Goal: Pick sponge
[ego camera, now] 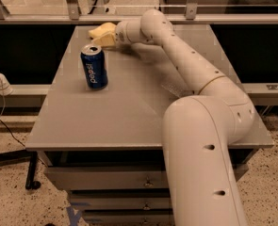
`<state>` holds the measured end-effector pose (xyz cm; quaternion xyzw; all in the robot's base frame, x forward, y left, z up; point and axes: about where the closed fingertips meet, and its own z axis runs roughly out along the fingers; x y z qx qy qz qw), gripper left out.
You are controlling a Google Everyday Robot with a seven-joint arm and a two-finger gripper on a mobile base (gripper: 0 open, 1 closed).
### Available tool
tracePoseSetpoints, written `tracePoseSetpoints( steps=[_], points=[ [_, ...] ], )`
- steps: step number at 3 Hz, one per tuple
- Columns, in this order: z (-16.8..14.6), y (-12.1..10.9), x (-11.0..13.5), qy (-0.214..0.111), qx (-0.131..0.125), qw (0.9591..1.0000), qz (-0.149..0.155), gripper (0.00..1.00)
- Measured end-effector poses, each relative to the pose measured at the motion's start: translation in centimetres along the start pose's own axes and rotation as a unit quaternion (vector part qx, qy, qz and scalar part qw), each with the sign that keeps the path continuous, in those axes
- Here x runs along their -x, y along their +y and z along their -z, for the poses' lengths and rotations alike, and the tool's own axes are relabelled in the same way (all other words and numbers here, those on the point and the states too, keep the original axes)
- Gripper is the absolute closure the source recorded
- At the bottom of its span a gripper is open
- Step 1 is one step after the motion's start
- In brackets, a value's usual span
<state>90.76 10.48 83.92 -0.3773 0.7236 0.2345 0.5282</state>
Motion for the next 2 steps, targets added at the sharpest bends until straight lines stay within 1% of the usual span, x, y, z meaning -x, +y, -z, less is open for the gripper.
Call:
tracePoseSetpoints(
  steps=[1, 2],
  points=[
    [-0.55, 0.02, 0.10, -0.009, 0.002, 0.9999, -0.012, 0.40],
    [-0.53, 0.08, 0.34, -0.014, 0.002, 0.9998, -0.015, 0.62]
  ],
)
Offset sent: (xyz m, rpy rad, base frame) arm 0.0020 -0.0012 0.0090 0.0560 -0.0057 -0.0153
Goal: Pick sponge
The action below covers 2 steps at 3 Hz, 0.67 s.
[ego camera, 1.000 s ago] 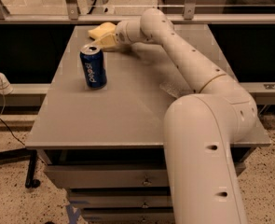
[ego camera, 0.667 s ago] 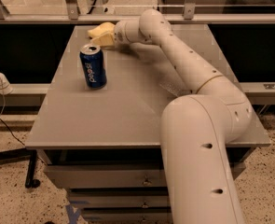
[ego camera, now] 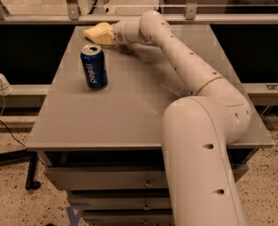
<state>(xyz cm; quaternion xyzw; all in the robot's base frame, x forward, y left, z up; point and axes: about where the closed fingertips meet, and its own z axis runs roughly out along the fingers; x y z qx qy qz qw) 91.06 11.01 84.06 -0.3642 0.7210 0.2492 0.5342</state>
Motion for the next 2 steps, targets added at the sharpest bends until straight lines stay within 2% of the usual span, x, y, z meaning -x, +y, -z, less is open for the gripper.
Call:
tracePoseSetpoints(
  steps=[1, 2],
  points=[
    [2.3, 0.0, 1.3, -0.009, -0.001, 0.9998, 0.015, 0.86],
    [7.0, 0.3, 3.2, -0.014, 0.003, 0.9989, 0.045, 1.00]
  ],
)
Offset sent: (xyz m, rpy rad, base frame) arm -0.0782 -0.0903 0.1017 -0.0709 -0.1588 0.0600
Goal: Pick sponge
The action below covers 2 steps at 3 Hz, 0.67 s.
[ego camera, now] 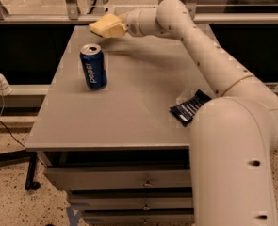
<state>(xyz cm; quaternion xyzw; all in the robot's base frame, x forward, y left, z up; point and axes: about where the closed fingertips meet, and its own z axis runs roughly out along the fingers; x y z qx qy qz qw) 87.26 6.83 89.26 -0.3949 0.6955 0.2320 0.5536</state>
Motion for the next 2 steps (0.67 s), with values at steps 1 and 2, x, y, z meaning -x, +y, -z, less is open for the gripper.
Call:
tracePoseSetpoints(
  steps=[1, 2],
  points=[
    [5.4, 0.3, 0.7, -0.004, 0.004, 0.9997, 0.025, 1.00],
    [11.5, -0.8, 0.5, -0.013, -0.020, 0.9989, 0.040, 1.00]
  ],
)
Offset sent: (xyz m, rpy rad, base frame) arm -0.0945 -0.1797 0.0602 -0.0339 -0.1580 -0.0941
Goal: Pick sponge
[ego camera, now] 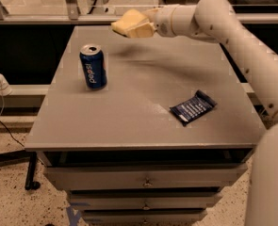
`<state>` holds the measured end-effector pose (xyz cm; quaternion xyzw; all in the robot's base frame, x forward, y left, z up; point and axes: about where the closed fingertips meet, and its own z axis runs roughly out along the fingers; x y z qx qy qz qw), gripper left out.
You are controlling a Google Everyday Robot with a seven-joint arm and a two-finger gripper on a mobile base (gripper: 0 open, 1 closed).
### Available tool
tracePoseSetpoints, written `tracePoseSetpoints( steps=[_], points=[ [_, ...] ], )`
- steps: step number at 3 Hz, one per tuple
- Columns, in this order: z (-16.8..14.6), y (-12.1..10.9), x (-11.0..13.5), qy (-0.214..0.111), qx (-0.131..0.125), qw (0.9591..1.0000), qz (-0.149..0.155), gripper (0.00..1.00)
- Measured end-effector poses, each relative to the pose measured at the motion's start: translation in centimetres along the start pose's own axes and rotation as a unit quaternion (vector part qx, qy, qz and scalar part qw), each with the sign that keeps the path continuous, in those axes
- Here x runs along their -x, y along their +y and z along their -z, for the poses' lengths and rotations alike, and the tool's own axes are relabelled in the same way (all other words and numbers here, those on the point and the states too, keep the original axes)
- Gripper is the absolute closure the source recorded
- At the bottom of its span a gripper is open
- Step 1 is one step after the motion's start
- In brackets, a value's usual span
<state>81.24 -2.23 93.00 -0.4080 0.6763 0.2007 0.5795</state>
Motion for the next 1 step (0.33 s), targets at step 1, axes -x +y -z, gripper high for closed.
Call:
tracePoseSetpoints(
  steps=[1],
  points=[
    [4.96, -2.84, 0.30, -0.018, -0.053, 0.9984, 0.004, 1.00]
  ],
)
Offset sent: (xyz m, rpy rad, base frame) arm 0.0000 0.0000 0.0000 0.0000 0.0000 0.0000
